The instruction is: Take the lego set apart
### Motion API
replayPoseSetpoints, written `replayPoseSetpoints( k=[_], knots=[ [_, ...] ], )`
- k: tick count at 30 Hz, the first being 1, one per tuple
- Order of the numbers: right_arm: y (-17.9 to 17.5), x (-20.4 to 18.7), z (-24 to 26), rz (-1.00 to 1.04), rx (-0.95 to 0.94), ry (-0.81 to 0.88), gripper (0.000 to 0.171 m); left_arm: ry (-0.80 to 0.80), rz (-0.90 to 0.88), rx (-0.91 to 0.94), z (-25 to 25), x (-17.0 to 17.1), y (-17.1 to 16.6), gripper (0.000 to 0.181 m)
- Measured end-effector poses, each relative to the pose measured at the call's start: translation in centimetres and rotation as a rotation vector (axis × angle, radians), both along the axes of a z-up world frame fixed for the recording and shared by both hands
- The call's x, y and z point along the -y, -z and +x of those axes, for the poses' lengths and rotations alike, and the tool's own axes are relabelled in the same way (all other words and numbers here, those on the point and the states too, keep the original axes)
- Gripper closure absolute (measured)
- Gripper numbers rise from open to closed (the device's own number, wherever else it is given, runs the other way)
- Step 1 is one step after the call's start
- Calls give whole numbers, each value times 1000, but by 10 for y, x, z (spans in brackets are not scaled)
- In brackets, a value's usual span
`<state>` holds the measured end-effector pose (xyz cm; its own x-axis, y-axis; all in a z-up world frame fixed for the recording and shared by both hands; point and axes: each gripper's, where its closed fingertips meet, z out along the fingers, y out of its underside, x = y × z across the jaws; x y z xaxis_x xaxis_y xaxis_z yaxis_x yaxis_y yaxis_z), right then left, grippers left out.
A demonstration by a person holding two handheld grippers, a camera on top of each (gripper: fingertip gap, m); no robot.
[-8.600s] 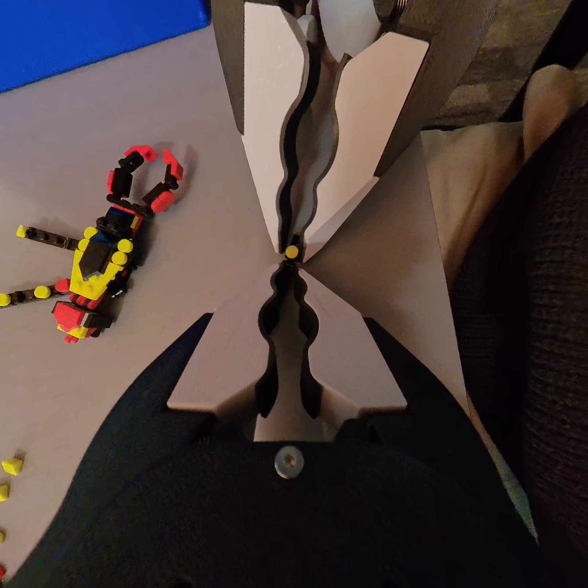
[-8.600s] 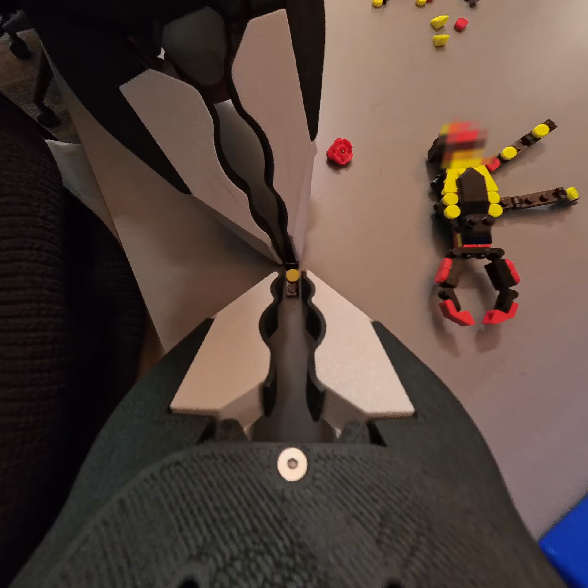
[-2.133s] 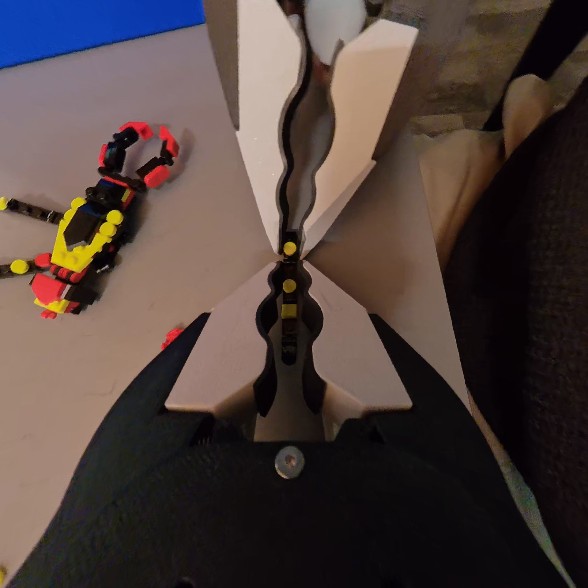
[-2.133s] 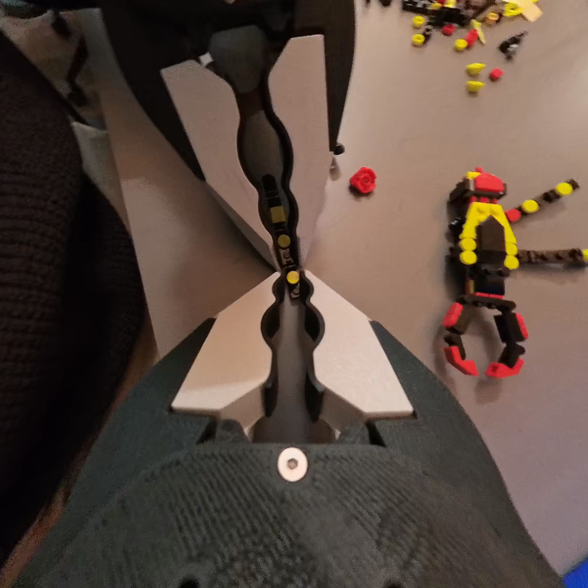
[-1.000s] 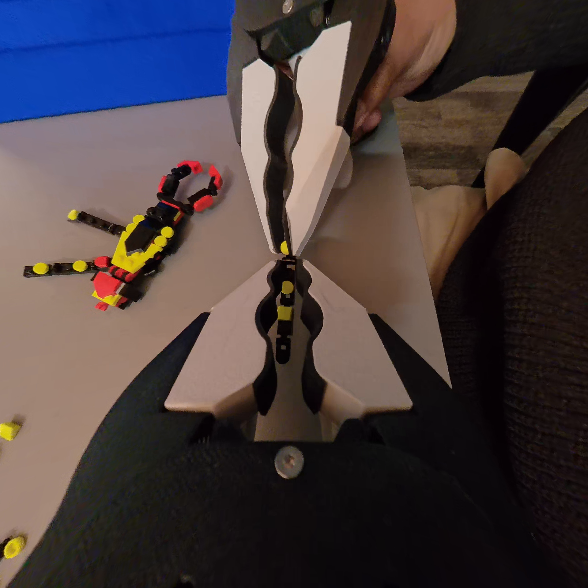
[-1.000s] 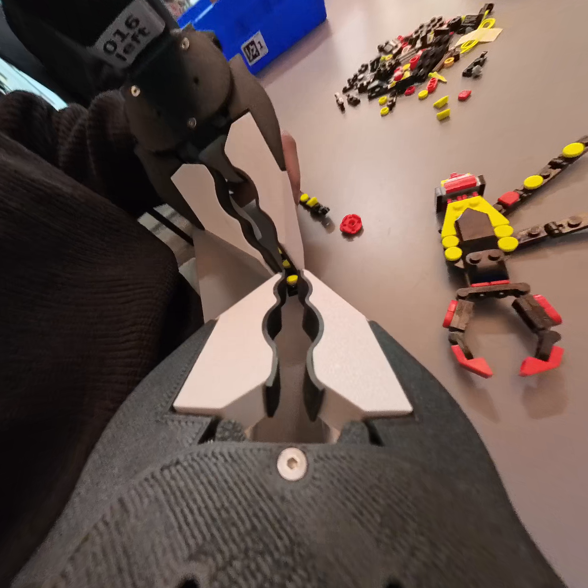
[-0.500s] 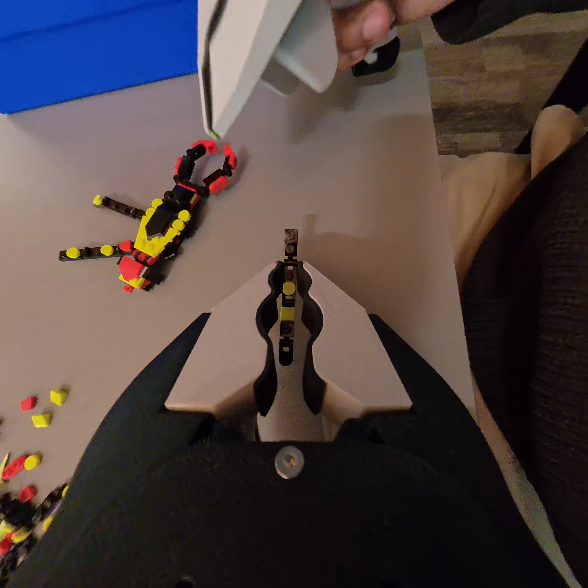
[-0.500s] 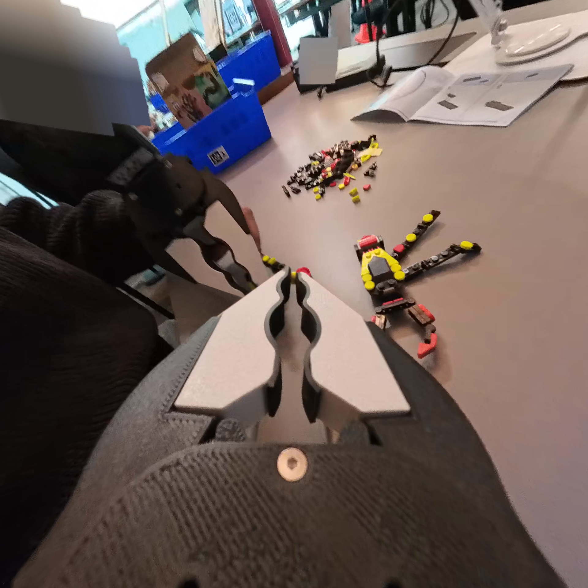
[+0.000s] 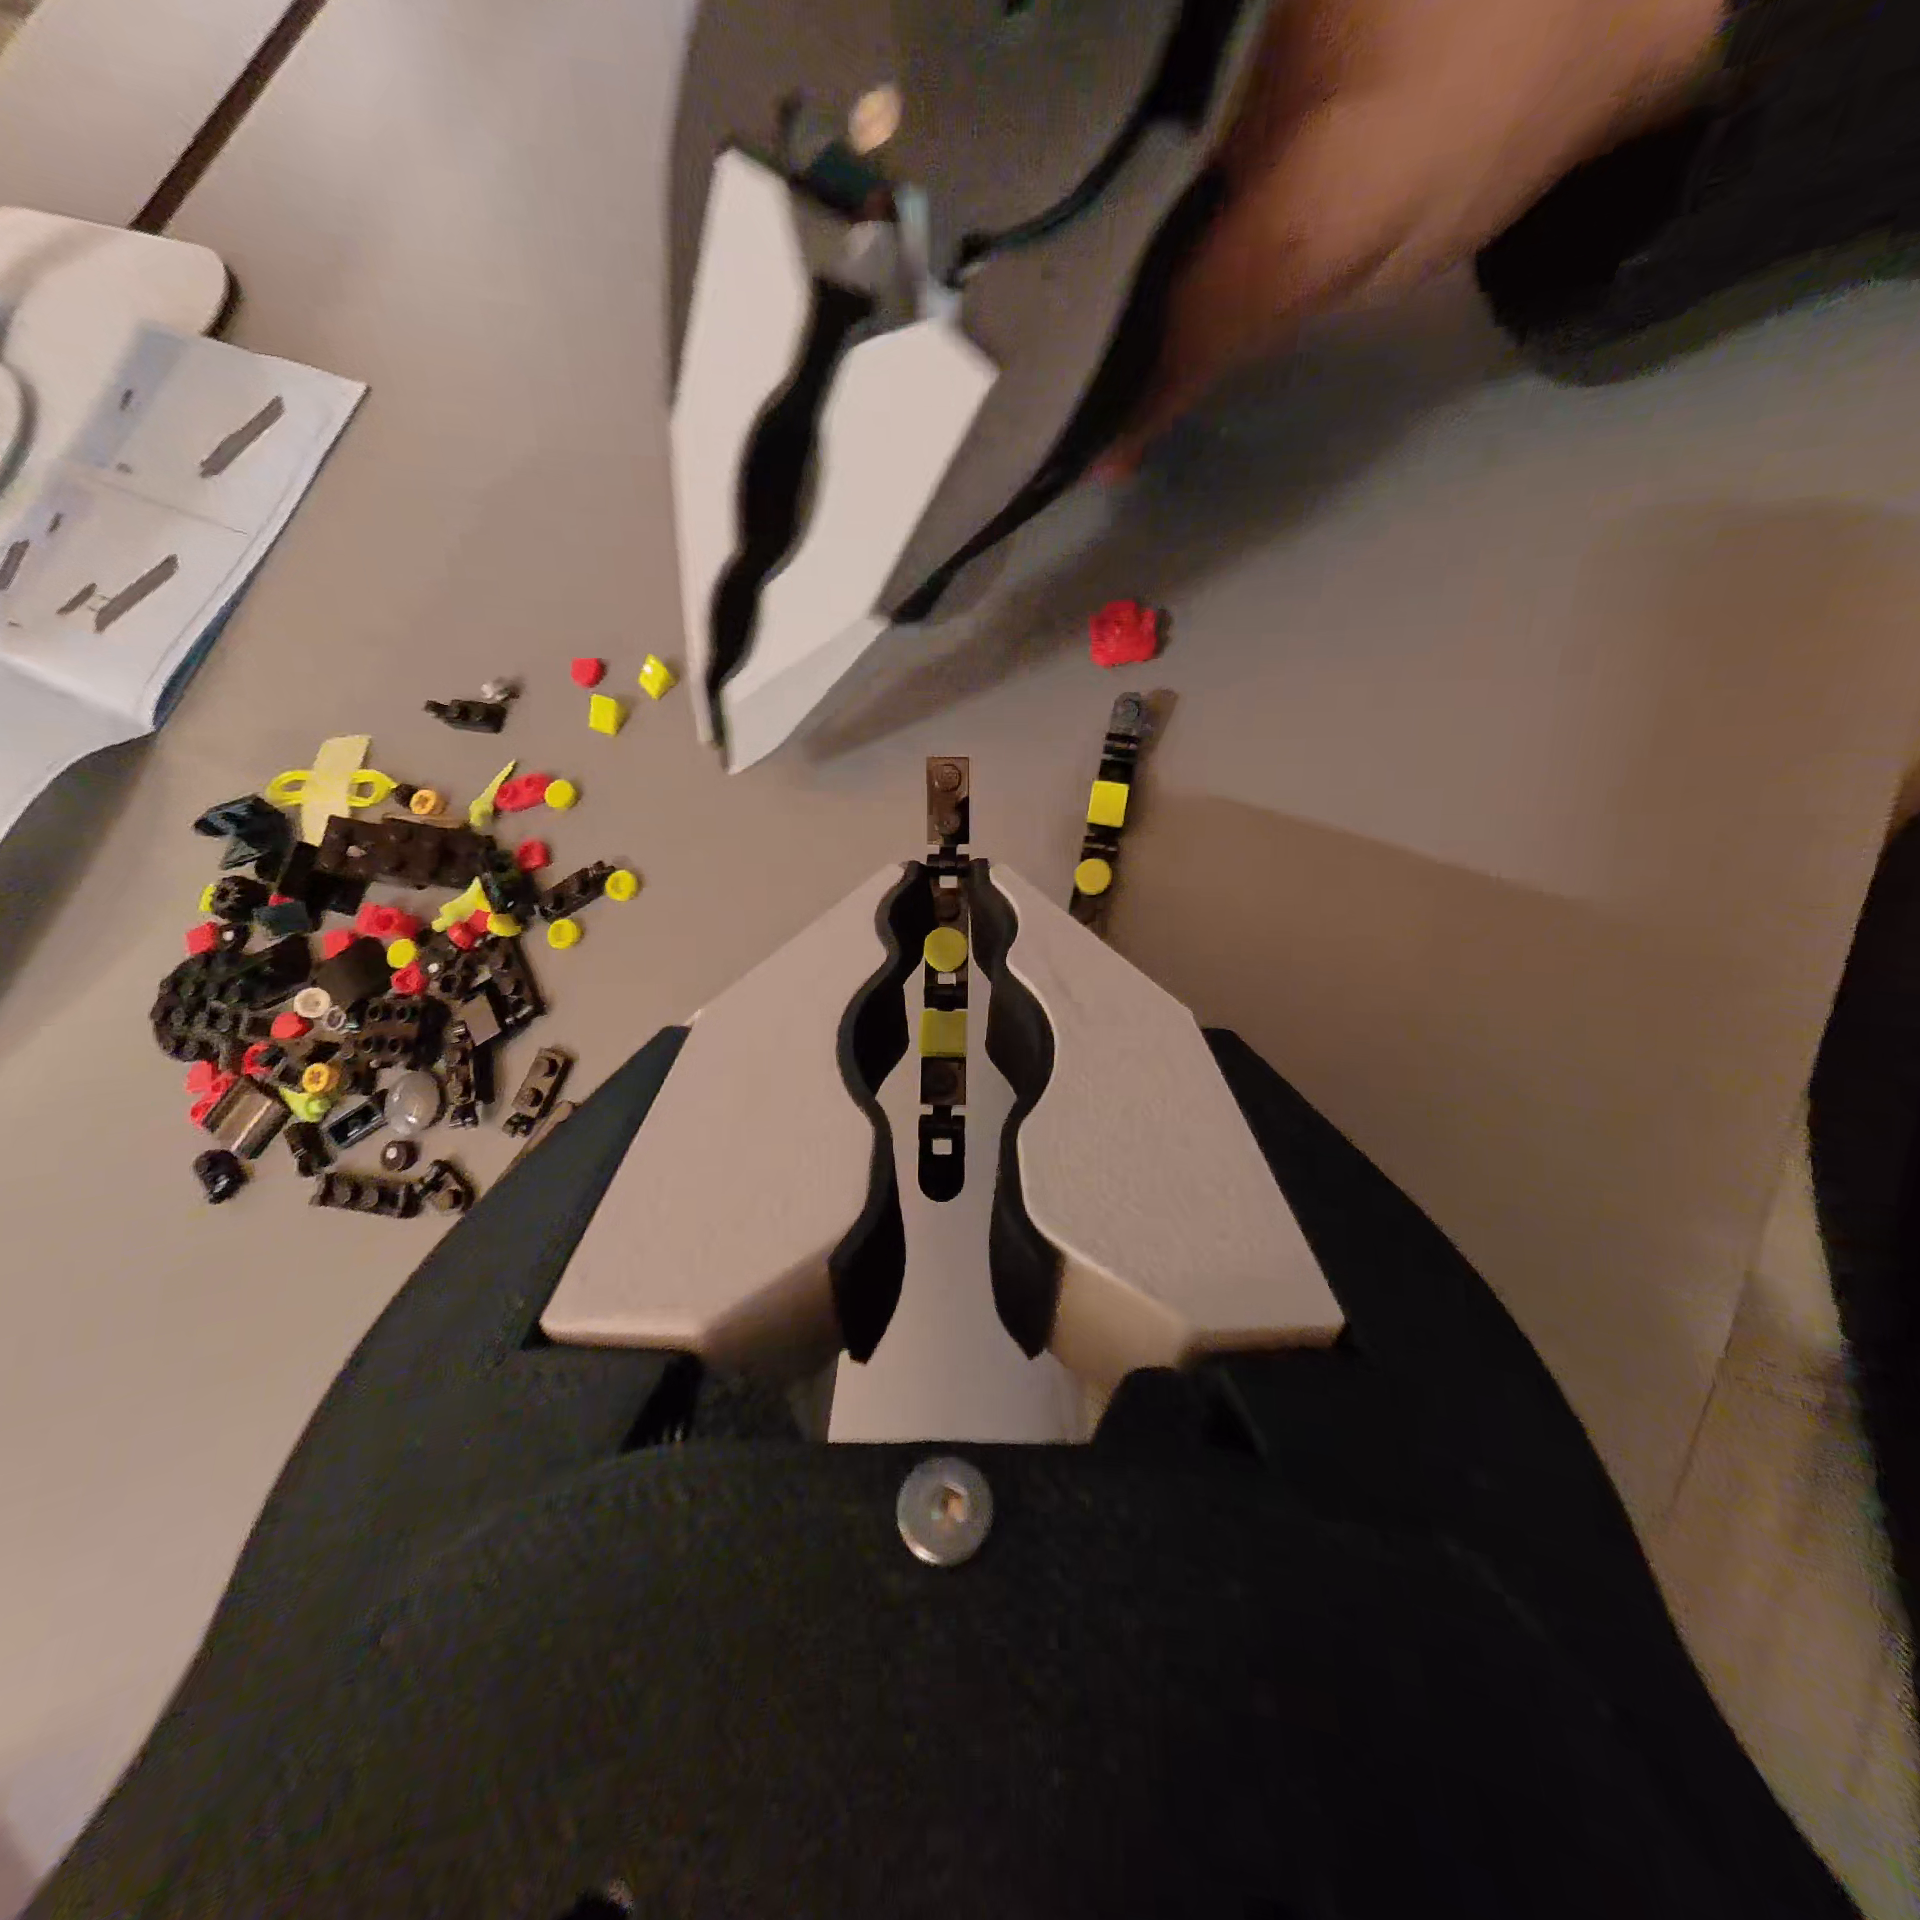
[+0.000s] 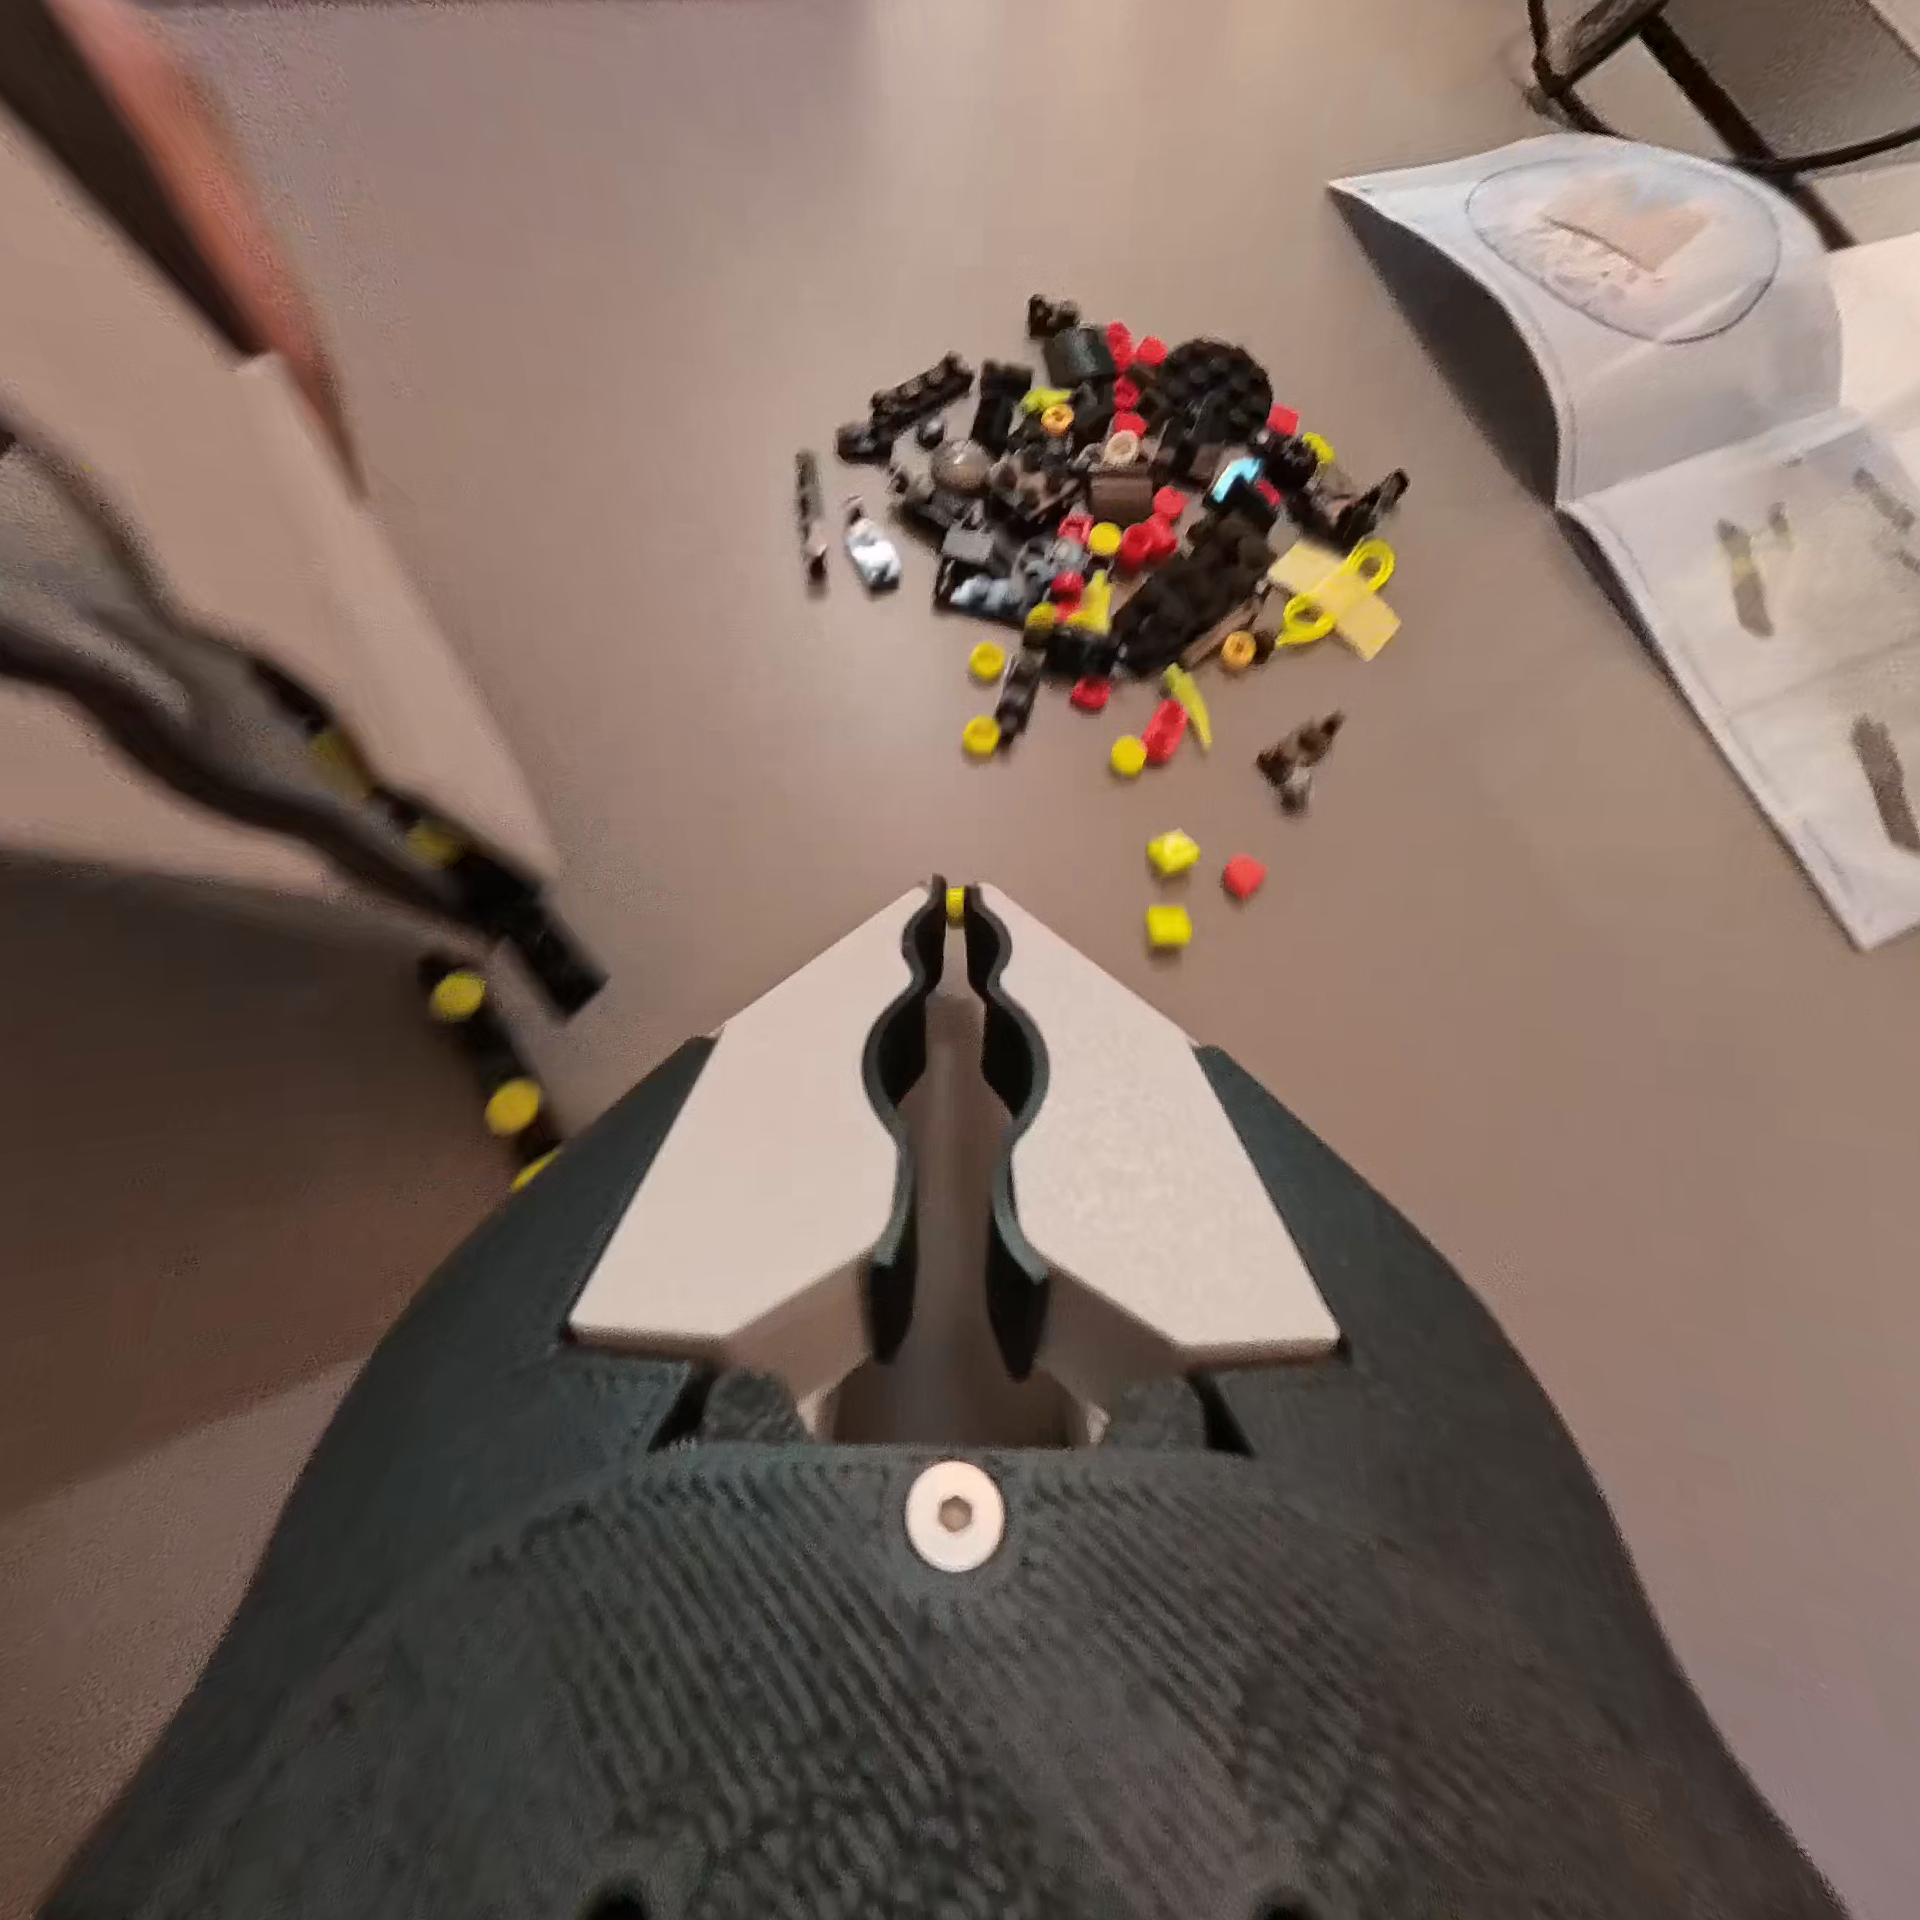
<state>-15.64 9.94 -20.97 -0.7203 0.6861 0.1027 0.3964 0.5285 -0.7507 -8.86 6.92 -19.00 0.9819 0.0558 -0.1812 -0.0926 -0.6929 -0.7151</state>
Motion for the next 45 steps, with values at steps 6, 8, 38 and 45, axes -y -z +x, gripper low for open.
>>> replayPoseSetpoints(
  k=[6, 8, 38, 45],
  knots=[
    [-2, 2, -19, 25, 60, 43, 147, 44, -52, -37, 6, -2, 12, 174],
    [-15, -10, -11, 32, 32, 74, 147, 55, -52, -20, 8, -3, 15, 174],
    [12, -23, 189, 20, 75, -173, 161, 430, -87, 158, 128, -54, 39, 174],
    [14, -15, 196, 9, 103, -237, 150, 465, -46, 143, 128, -52, 33, 174]
  ],
)
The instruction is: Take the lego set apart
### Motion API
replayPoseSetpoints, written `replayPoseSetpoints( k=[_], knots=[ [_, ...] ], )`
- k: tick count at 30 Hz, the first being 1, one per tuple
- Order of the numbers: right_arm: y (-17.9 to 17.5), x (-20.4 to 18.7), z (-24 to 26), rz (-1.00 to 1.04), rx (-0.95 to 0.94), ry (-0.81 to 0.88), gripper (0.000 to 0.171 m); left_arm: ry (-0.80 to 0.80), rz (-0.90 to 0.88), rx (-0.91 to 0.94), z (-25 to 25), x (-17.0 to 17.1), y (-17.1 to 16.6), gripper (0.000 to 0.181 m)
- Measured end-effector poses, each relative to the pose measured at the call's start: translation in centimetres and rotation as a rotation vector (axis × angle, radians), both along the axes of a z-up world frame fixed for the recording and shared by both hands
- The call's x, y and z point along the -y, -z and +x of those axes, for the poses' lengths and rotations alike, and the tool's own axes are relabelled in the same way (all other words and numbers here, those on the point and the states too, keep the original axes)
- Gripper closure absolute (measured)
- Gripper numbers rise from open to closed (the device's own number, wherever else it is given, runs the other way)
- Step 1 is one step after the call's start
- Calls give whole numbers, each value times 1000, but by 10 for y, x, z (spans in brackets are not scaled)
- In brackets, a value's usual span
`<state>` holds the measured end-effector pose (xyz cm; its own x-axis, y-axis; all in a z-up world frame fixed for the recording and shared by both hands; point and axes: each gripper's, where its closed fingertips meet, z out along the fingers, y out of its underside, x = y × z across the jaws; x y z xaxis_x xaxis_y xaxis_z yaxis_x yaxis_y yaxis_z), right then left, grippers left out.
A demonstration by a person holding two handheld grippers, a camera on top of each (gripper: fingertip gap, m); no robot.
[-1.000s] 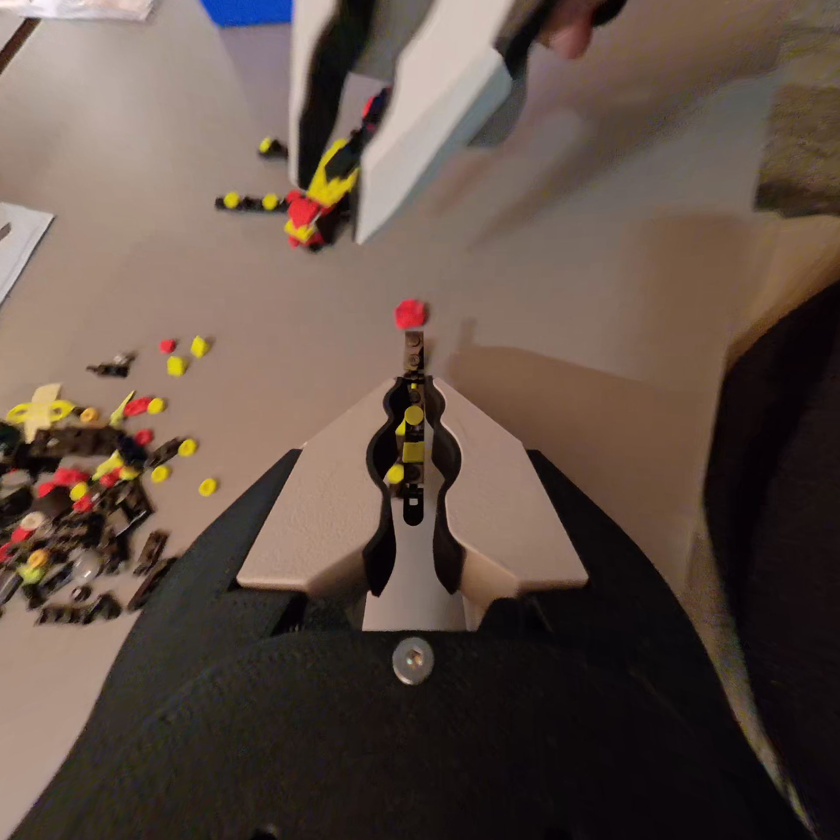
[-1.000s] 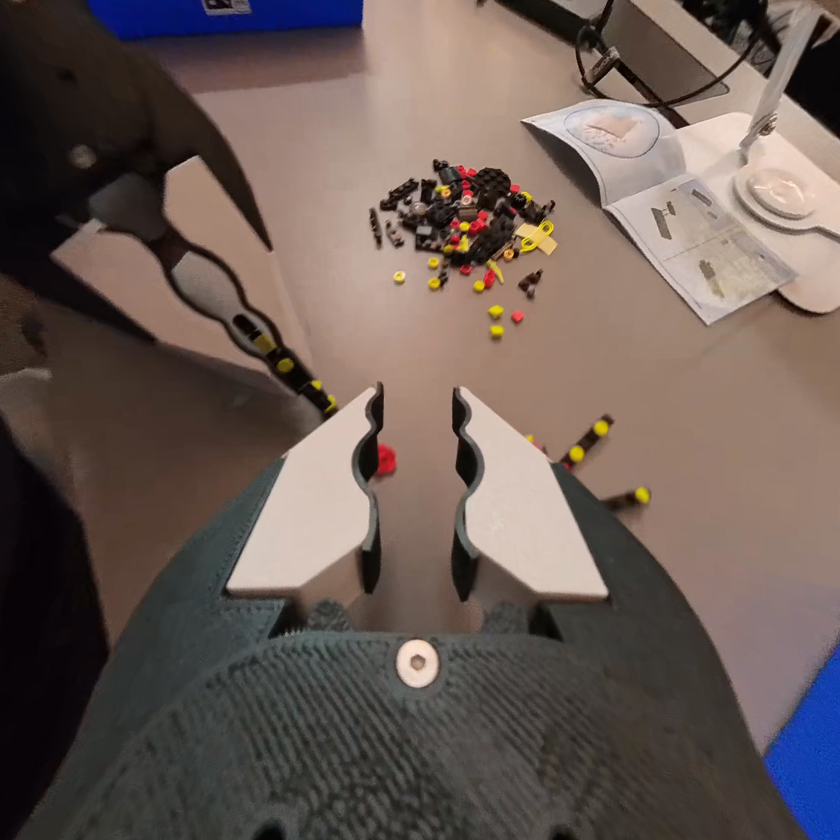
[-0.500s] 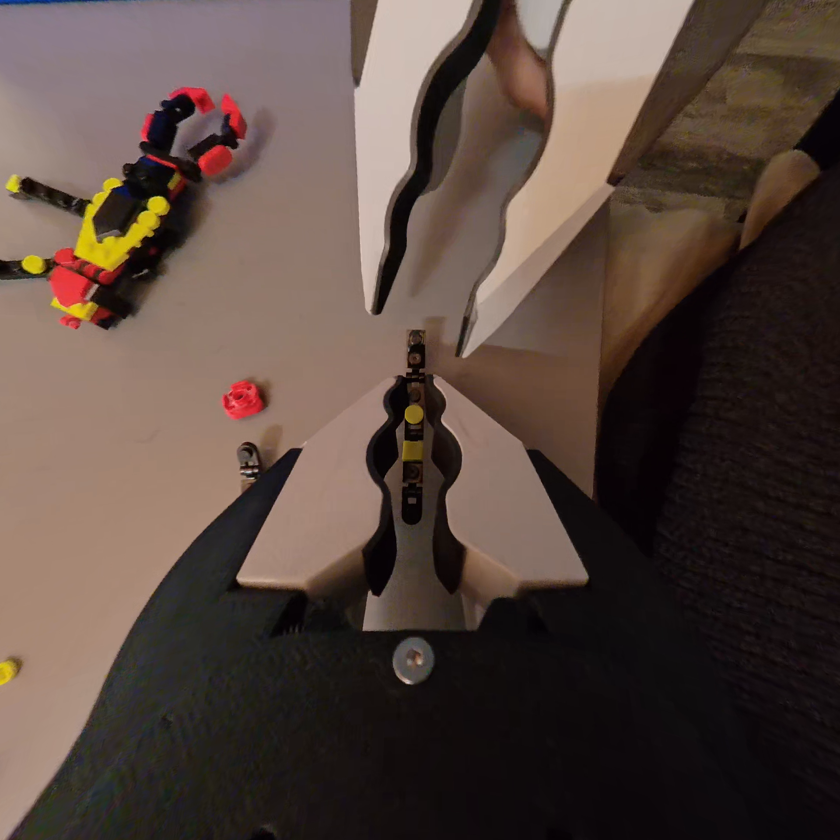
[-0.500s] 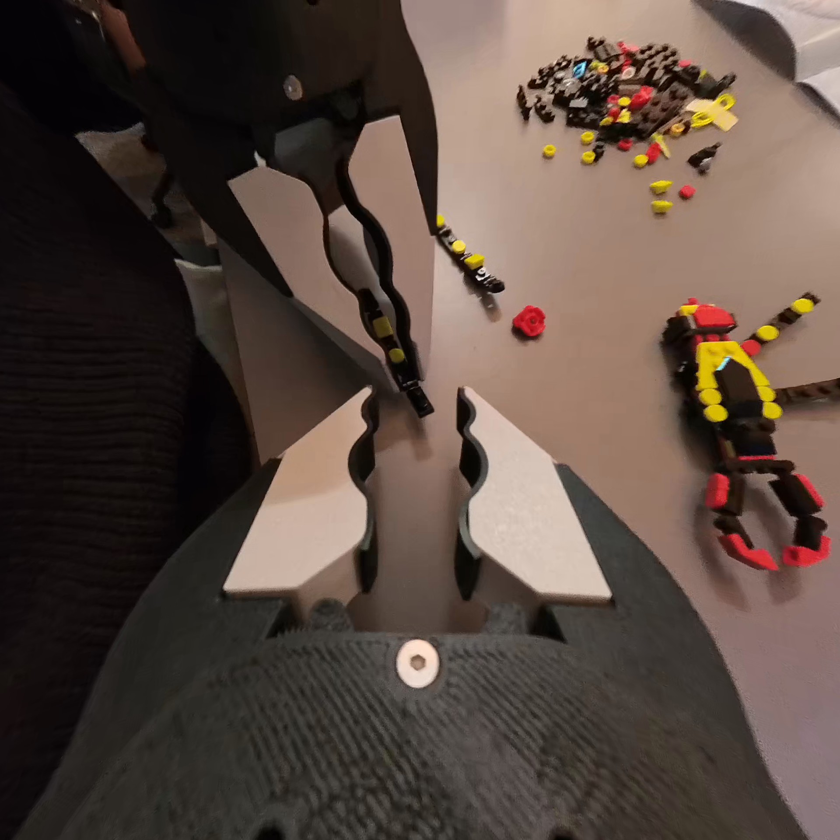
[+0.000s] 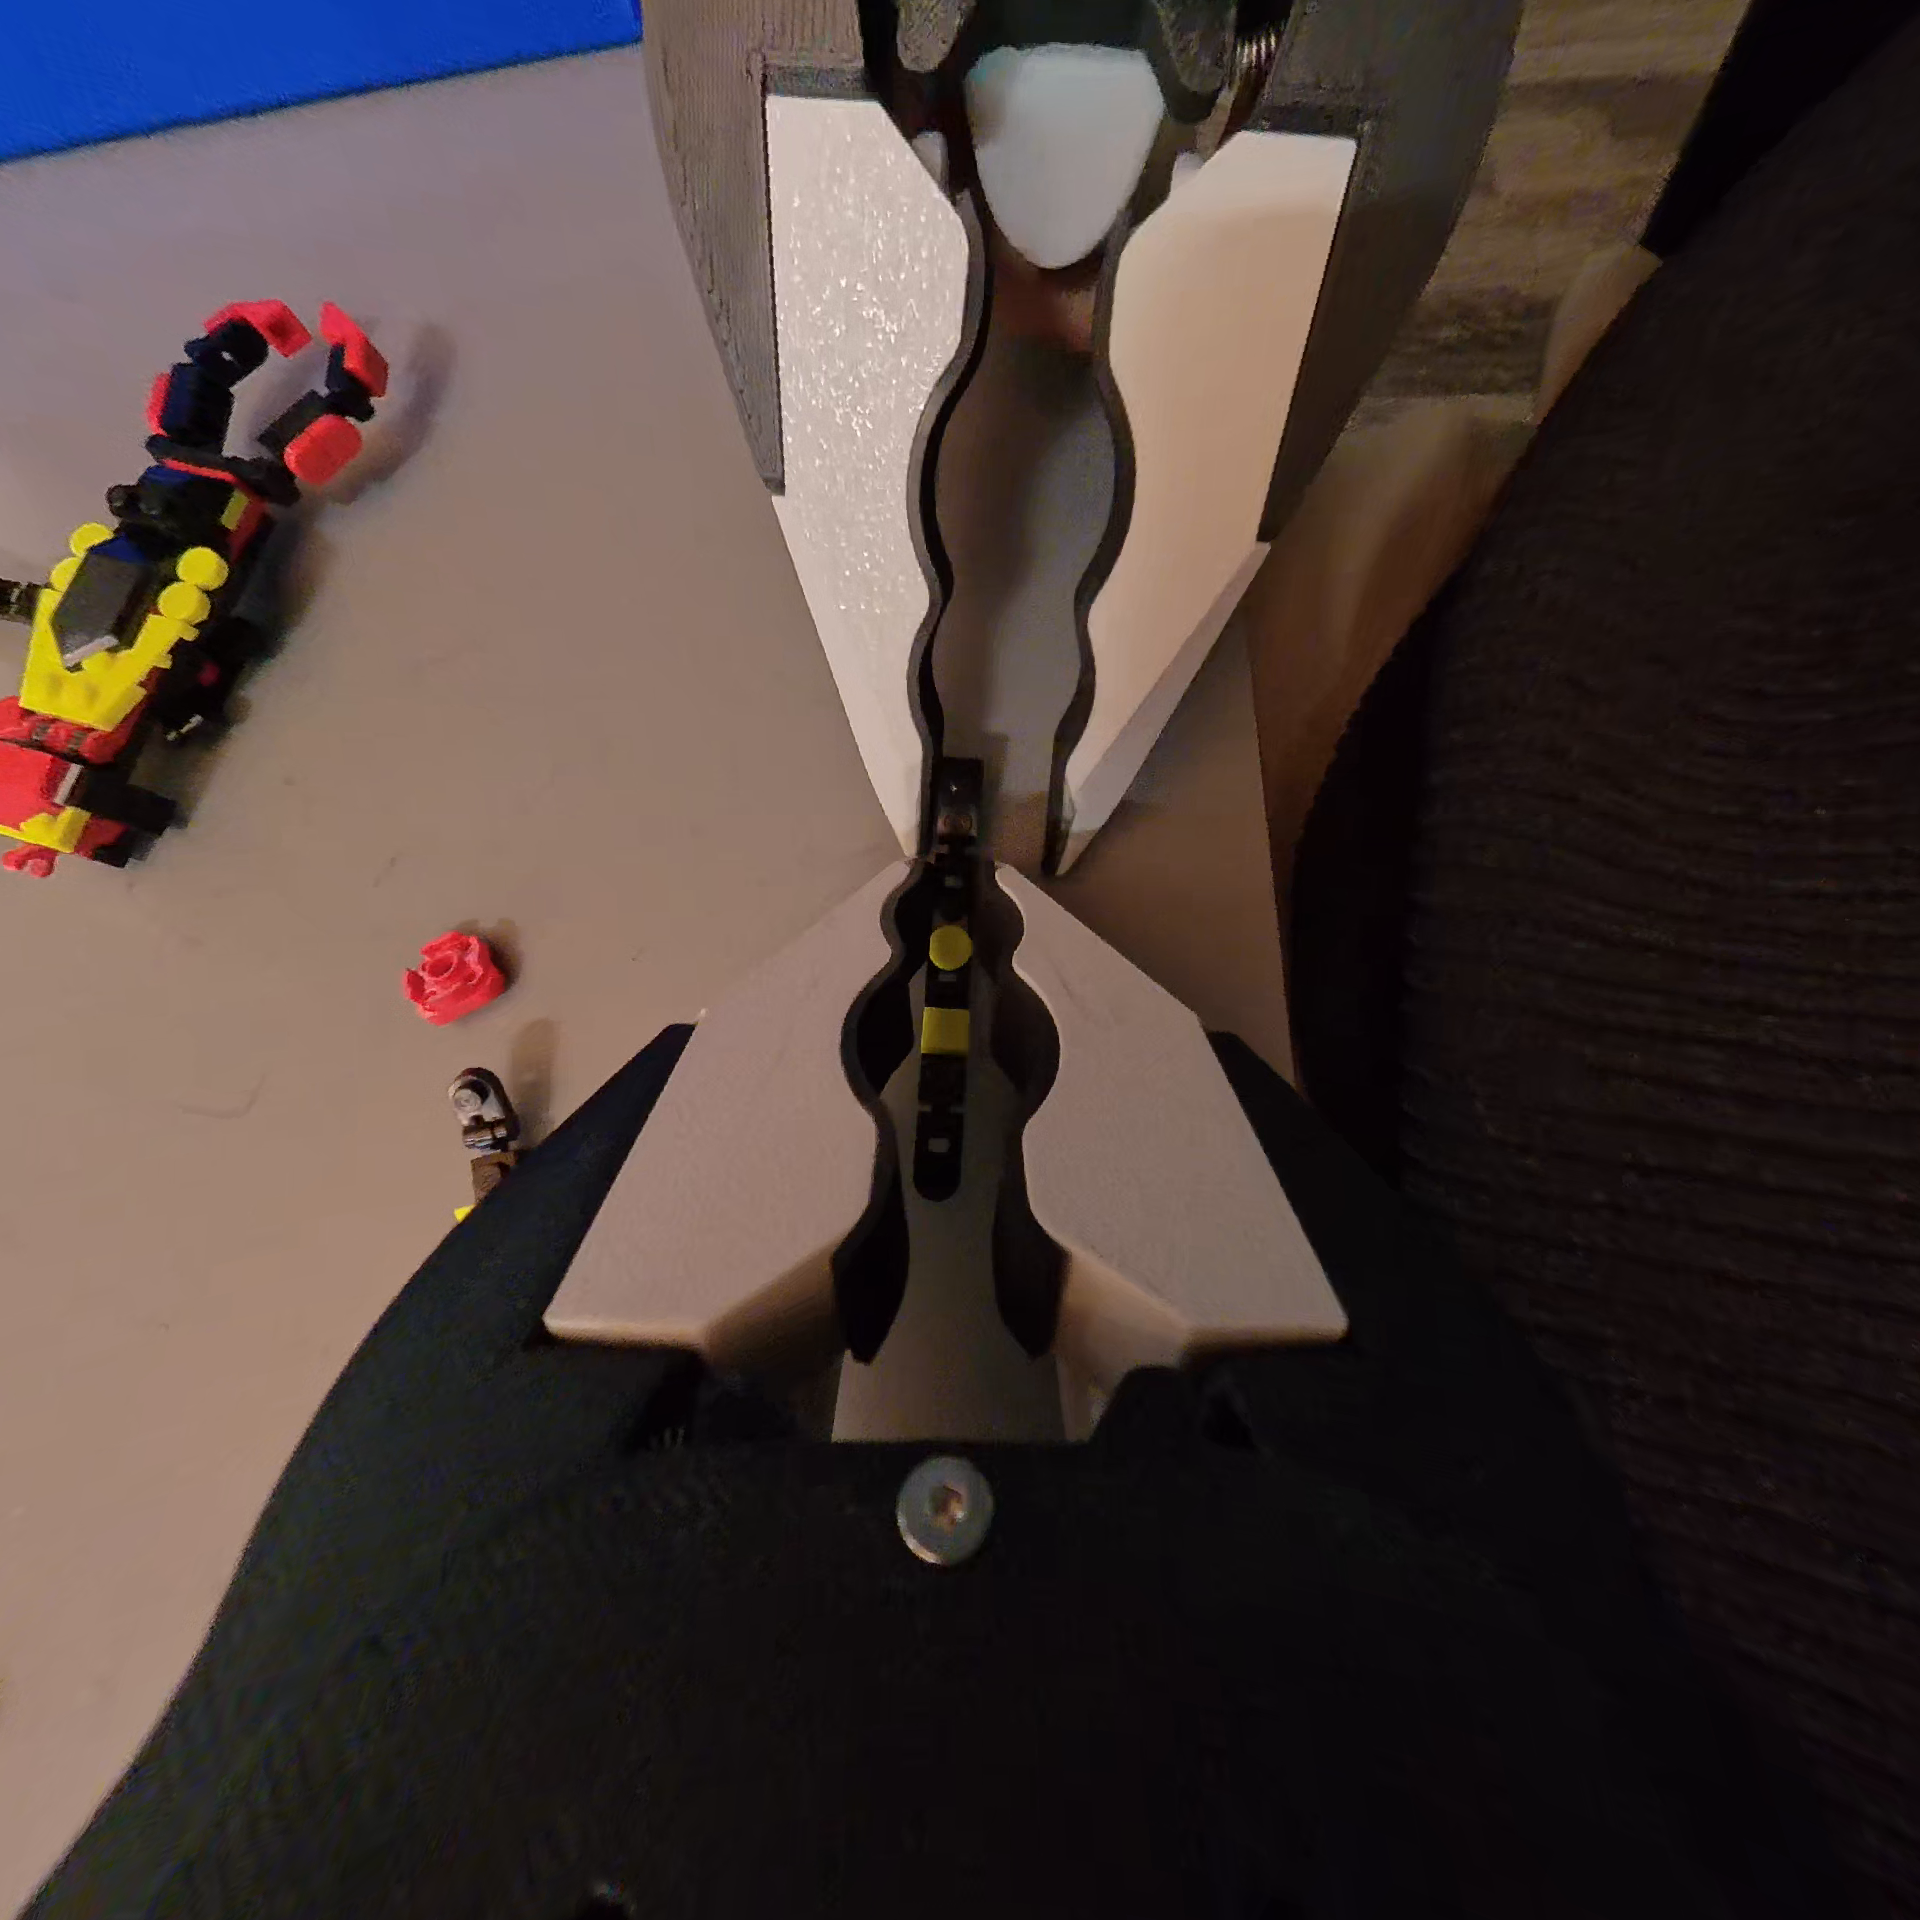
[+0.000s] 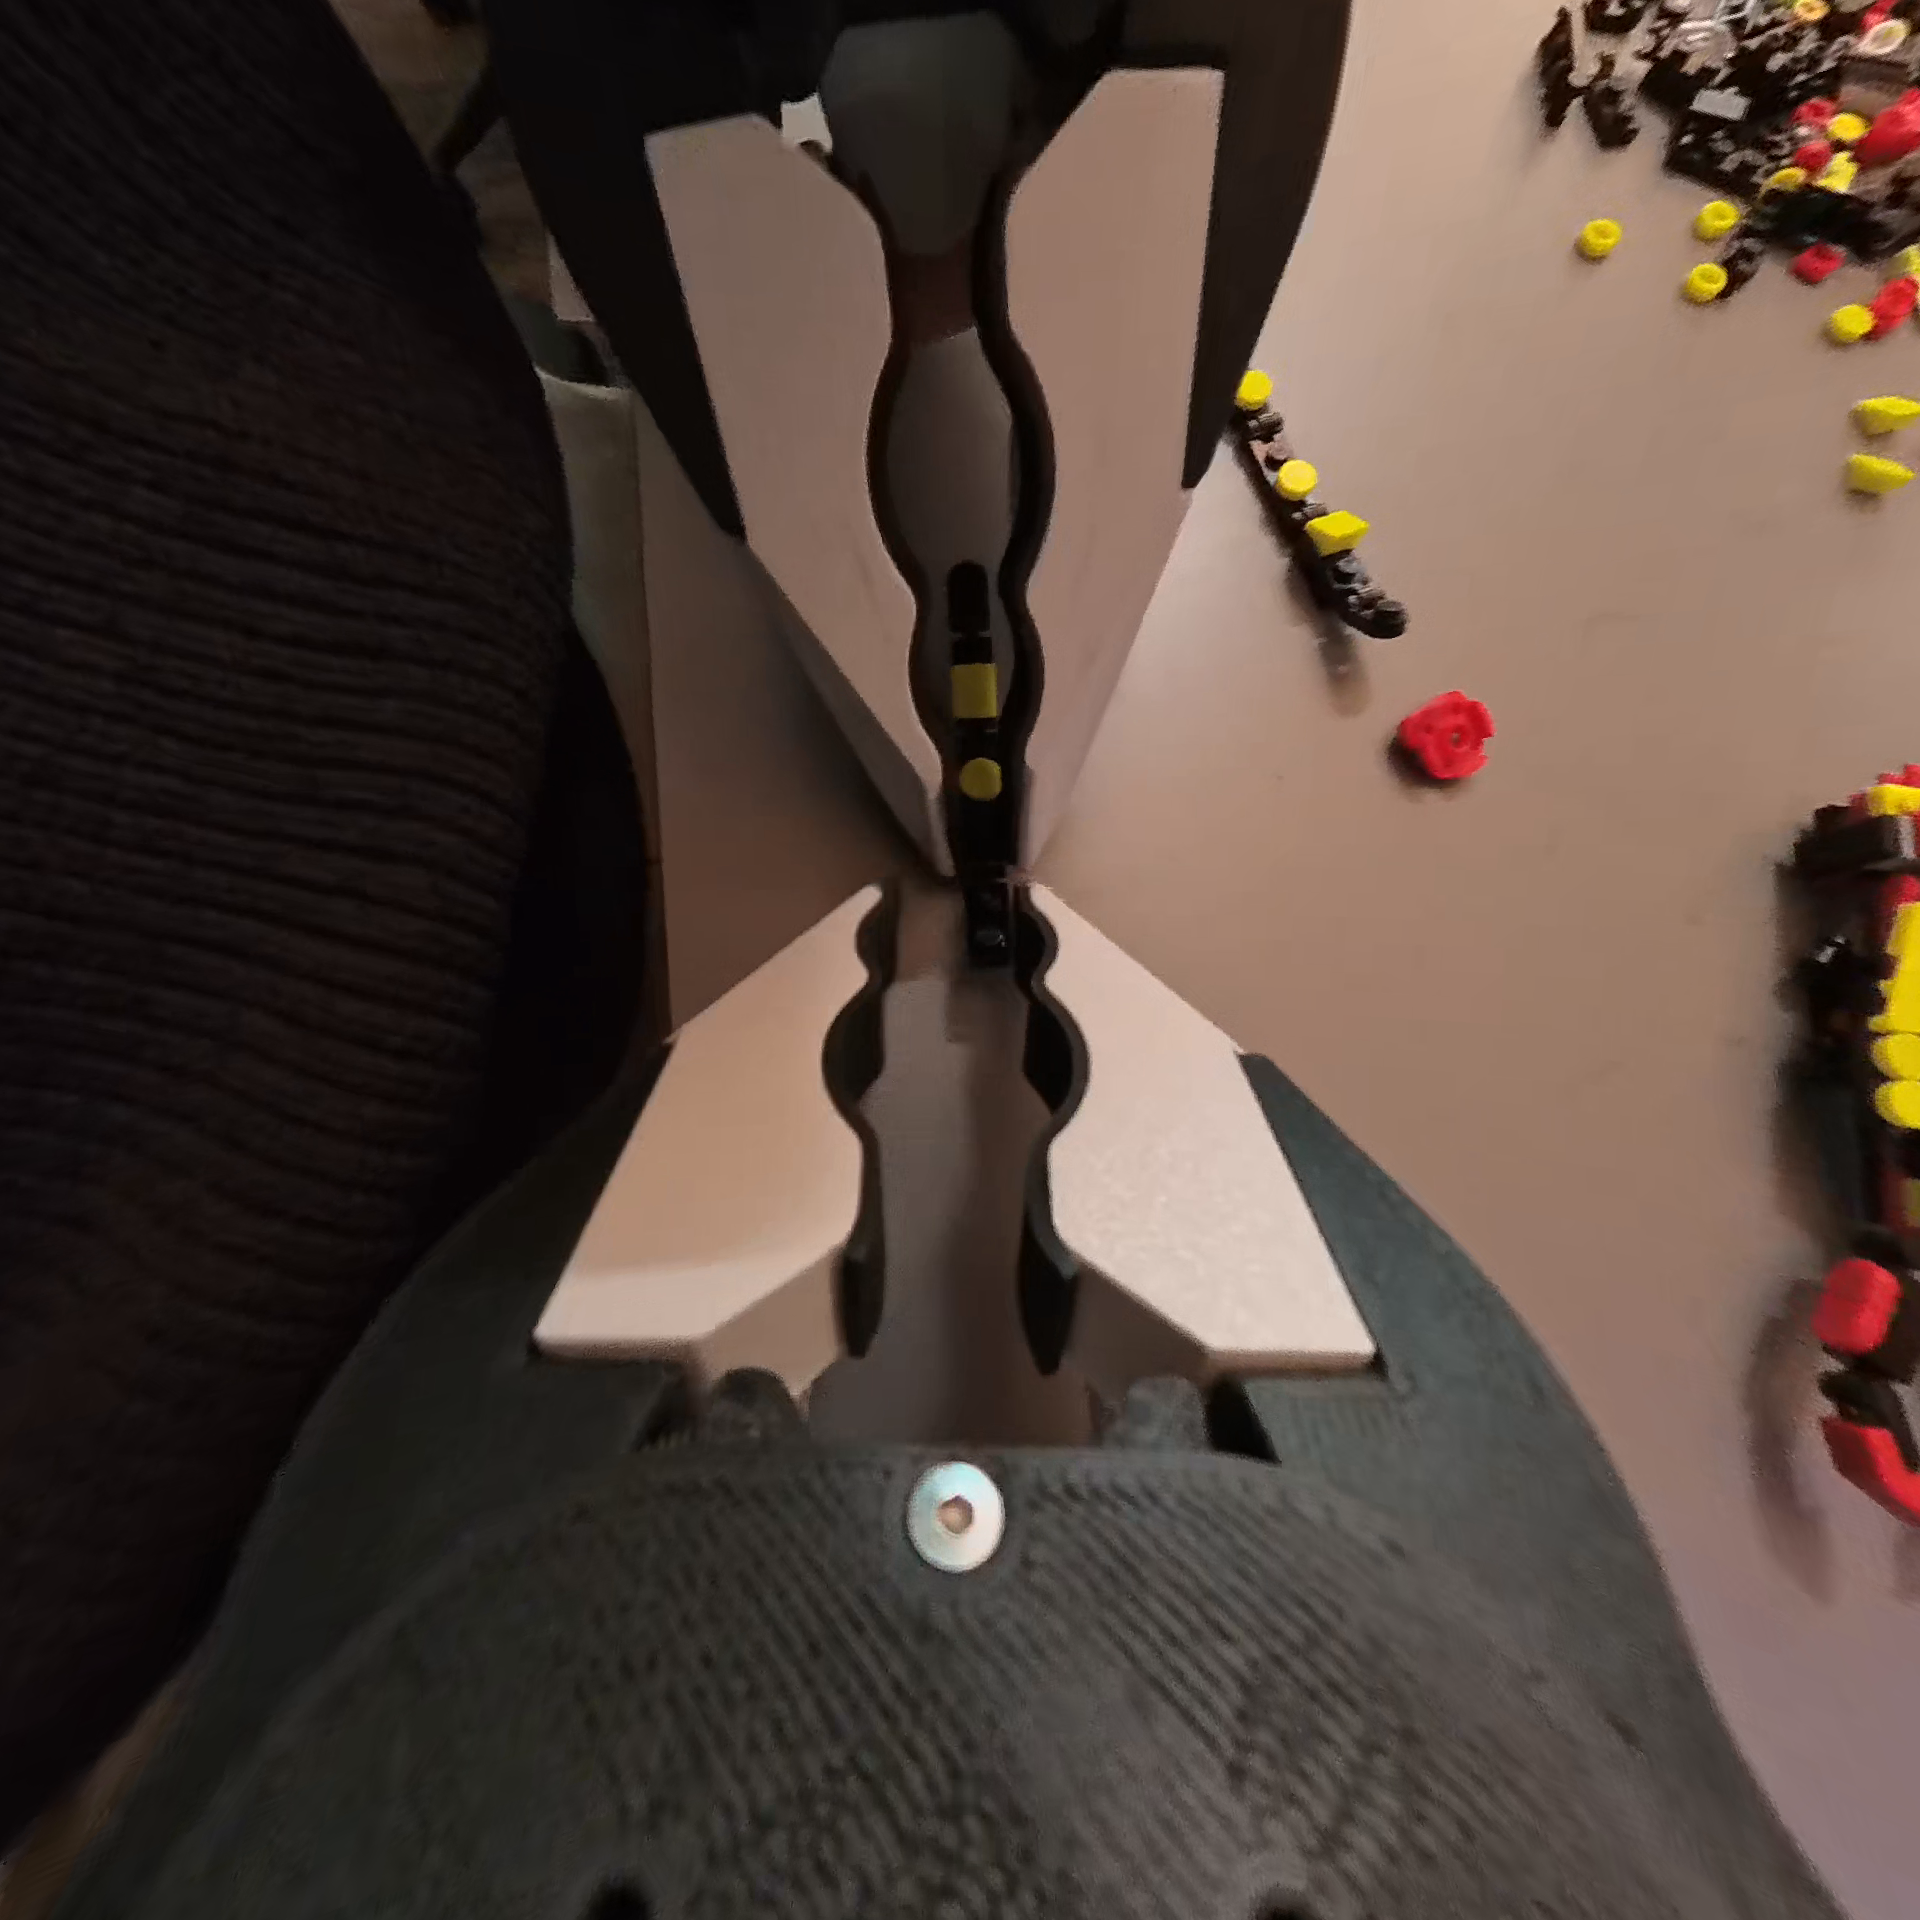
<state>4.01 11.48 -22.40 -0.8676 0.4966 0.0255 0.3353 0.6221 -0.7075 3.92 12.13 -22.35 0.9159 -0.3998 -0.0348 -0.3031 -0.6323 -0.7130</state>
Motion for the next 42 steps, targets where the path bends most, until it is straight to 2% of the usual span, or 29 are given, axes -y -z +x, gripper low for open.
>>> replayPoseSetpoints(
  k=[3, 9, 19, 20, 21, 22, 23, 24, 26, 30, 33, 42],
  knots=[
    [0, 0, 1, 34, -23, -23, 164, 56, 23, 26, 7, 3, -2, 174],
    [-2, -1, 2, 71, -21, -21, 164, 61, 12, 44, 7, 4, -3, 172],
    [-34, -6, 10, -112, 39, -6, 164, 40, 86, 231, 14, 4, -37, 170],
    [-29, -18, 9, -48, 40, 19, 164, 28, 45, 189, 7, 9, -29, 171],
    [-15, -48, 5, 79, 25, 78, 164, -12, -5, 82, -14, 20, -12, 172],
    [-13, -64, 6, 50, 36, 124, 163, -29, 24, 150, -20, 26, -15, 172],
    [-28, -61, 7, -102, 56, 143, 164, -45, 105, 312, -16, 22, -40, 173],
    [-45, -56, 0, -181, 29, 153, 164, -47, 180, 341, -17, 14, -63, 173],
    [-58, -51, -14, -178, -52, 168, 164, -54, 250, 311, -17, 1, -84, 173],
    [-48, -64, -38, -117, -152, 281, 164, -95, 212, 283, -25, 3, -68, 173],
    [-57, -67, -75, -132, -240, 354, 165, -102, 241, 323, -31, 5, -73, 173],
    [-18, 1, -190, -88, -37, 284, 163, -119, 185, 228, -39, 12, -47, 174]
  ],
)
